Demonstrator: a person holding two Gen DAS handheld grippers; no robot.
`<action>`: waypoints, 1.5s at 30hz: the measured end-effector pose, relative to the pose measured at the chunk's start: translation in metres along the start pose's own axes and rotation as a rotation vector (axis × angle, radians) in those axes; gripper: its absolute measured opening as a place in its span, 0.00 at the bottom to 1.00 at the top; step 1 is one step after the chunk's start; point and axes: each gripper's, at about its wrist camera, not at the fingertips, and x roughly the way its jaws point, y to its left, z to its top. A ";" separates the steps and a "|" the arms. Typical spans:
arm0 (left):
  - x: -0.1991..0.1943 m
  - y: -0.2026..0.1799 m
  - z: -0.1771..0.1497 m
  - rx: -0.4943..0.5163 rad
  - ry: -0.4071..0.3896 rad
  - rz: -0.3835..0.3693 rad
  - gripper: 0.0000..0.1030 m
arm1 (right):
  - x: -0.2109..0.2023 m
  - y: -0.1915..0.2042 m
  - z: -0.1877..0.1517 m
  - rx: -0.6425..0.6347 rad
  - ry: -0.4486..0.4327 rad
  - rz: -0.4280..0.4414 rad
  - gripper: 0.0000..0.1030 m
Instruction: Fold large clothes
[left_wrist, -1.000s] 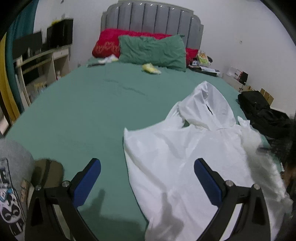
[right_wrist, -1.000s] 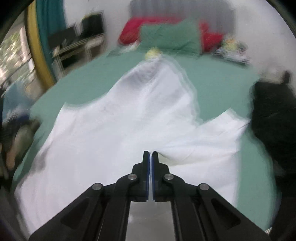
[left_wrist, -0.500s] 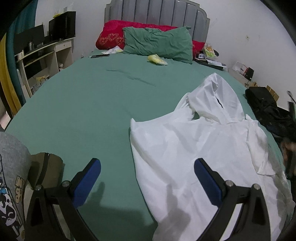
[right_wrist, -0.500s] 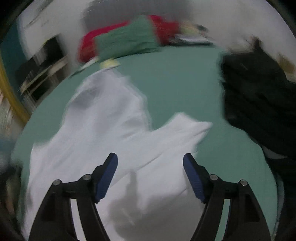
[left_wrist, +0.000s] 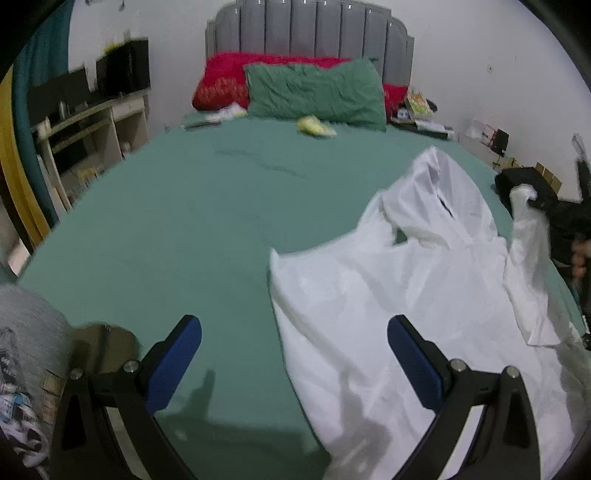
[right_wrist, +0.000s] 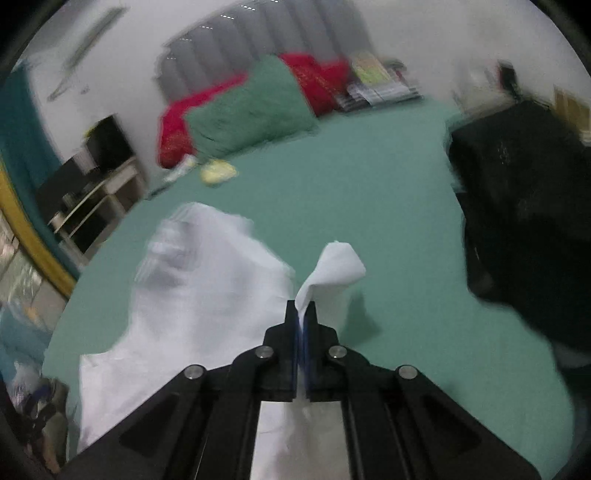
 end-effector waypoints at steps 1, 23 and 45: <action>-0.004 0.001 0.003 0.007 -0.017 0.022 0.98 | -0.011 0.022 0.003 -0.036 -0.009 0.025 0.01; -0.058 0.127 0.038 -0.281 -0.035 0.022 0.98 | 0.038 0.297 -0.126 -0.299 0.275 0.225 0.73; -0.025 0.142 0.035 -0.298 0.033 0.066 0.98 | 0.193 0.373 -0.090 -0.352 0.364 0.397 0.00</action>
